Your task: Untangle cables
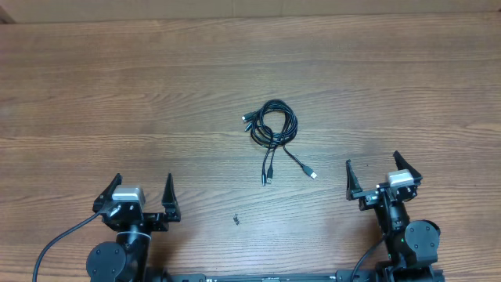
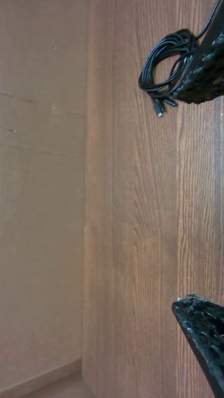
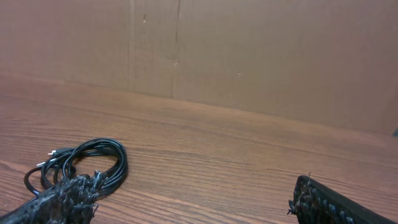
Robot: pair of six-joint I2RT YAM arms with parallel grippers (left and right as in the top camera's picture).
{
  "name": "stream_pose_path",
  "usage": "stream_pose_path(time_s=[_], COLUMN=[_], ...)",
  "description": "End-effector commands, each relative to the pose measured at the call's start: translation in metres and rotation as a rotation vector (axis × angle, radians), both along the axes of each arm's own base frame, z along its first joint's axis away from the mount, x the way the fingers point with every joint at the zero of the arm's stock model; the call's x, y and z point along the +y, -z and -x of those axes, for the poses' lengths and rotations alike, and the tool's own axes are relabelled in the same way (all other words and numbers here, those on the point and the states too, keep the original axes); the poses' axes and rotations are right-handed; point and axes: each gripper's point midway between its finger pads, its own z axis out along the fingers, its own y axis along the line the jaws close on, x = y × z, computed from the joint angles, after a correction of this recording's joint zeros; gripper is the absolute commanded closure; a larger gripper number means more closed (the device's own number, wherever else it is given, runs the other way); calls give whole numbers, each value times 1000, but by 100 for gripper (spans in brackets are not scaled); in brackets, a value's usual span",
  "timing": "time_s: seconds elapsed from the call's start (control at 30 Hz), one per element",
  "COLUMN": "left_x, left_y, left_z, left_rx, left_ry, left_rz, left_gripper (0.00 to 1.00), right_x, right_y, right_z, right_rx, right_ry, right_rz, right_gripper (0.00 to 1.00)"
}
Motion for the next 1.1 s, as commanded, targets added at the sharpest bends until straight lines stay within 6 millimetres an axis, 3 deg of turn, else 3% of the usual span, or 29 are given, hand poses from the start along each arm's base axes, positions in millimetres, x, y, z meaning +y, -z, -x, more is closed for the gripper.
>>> stream_pose_path(time_s=[0.0,0.87,1.07], left_x=[3,-3,-19], left_y=[-10,26,28], left_z=[3,11,13], left_rx=[-26,125,135], left_ry=[-16,15,108], left_rz=[13,20,42], left_gripper=[0,0,0], right_x=[-2,-2,-2], right_y=[1,1,1], right_z=[0,0,0], right_rx=[-9,-9,-9], right_ry=[10,10,10], right_rz=[0,0,0], right_gripper=[0,0,0])
